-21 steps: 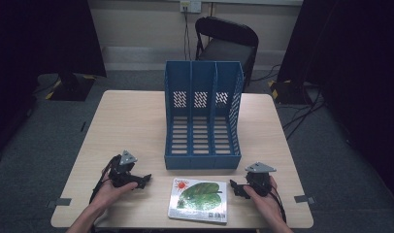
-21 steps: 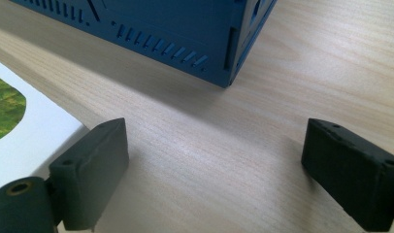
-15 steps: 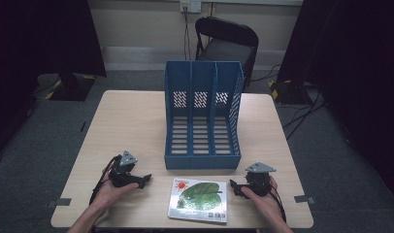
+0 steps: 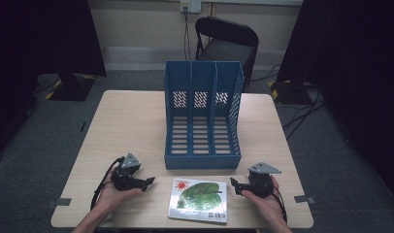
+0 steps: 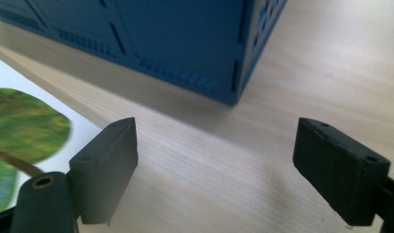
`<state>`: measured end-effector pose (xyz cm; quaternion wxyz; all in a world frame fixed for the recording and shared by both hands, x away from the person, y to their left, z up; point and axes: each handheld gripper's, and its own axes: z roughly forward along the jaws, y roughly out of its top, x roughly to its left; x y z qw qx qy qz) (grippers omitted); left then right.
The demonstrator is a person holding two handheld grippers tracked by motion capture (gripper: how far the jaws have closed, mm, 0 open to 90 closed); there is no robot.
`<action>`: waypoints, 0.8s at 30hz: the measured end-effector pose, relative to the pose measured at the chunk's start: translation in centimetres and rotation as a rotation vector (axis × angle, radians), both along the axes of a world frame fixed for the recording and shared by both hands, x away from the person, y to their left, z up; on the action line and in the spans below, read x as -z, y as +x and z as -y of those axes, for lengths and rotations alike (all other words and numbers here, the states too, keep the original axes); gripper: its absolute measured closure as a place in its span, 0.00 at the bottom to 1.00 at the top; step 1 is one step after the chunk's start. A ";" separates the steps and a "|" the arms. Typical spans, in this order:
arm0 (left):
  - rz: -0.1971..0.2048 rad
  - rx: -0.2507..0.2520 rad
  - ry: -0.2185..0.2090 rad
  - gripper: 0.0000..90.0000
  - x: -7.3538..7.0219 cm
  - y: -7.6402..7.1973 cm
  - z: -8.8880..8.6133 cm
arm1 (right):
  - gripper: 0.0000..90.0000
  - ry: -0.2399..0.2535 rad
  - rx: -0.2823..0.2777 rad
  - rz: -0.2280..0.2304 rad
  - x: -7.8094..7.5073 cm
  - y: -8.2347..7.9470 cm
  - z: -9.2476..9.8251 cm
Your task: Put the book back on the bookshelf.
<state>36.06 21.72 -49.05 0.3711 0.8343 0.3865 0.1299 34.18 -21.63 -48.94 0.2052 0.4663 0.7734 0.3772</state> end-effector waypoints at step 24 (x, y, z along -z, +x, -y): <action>-0.074 0.241 -0.066 0.43 0.2 -3.0 7.1 | 0.38 0.034 -0.295 -0.142 0.0 -4.0 -4.0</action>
